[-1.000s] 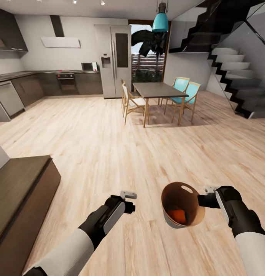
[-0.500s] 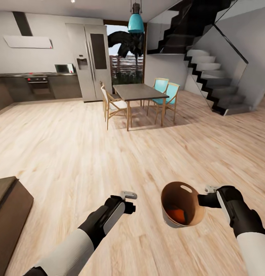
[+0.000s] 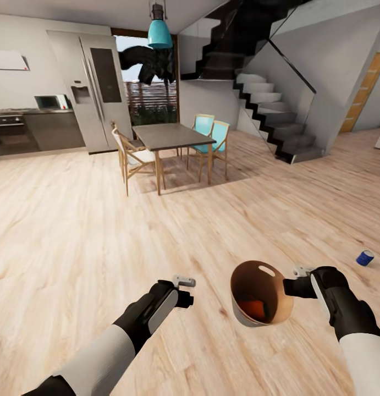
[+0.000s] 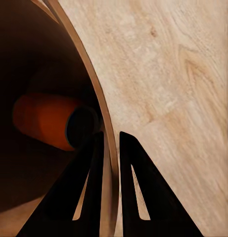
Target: Put the three can of soda from the living room inside the tash can in the kitchen.
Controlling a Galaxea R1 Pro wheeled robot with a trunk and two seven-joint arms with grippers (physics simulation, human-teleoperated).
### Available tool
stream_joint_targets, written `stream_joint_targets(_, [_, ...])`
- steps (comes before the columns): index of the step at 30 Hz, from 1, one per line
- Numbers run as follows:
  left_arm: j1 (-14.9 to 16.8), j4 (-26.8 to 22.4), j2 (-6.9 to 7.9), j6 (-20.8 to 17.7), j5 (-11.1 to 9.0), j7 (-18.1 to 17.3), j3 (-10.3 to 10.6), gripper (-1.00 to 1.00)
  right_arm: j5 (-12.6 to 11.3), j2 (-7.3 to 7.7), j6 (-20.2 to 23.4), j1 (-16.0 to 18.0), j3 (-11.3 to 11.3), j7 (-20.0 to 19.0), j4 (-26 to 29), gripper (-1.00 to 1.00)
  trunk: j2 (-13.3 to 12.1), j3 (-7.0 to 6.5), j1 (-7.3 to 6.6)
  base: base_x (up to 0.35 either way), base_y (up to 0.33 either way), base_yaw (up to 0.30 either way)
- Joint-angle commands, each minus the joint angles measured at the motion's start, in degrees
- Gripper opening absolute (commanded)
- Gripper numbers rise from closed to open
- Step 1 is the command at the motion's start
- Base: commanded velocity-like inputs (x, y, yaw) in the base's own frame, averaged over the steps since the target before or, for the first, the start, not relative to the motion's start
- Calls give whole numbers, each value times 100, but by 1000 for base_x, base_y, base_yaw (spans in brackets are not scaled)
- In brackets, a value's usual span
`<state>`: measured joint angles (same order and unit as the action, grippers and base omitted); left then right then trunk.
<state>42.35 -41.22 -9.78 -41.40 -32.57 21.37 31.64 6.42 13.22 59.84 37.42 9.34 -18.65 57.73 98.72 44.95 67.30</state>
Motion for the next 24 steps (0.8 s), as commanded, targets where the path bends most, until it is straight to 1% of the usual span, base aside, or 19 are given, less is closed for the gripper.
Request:
stream_joint_targets(1, [0, 3, 1, 1, -1, -1, 0, 100, -142, 0, 16, 2, -6, -27, 1, -100, 0, -4, 0, 347, 0, -152])
stream_joint_targets(10, [2, 8, 3, 9, 3, -24, 0, 100, -128, -4, 16, 2, -22, -27, 1, -100, 0, -8, 0, 347, 33, -59])
stream_joint_targets(17, [22, 87, 10, 11, 12, -35, 0, 100, -138, 3, 16, 2, -10, -31, 1, -100, 0, -9, 0, 347, 98, -241])
stream_joint_targets(21, [136, 362, 11, 38, 4, -40, -6, 100, -117, 18, 16, 4, 26, -29, 1, -100, 0, -9, 0, 347, 120, -280])
stream_joint_targets(24, [227, 604, 11, 184, 1, -89, -4, 100, -143, 97, 16, 3, 44, -39, 1, -100, 0, -9, 0, 347, 123, -284])
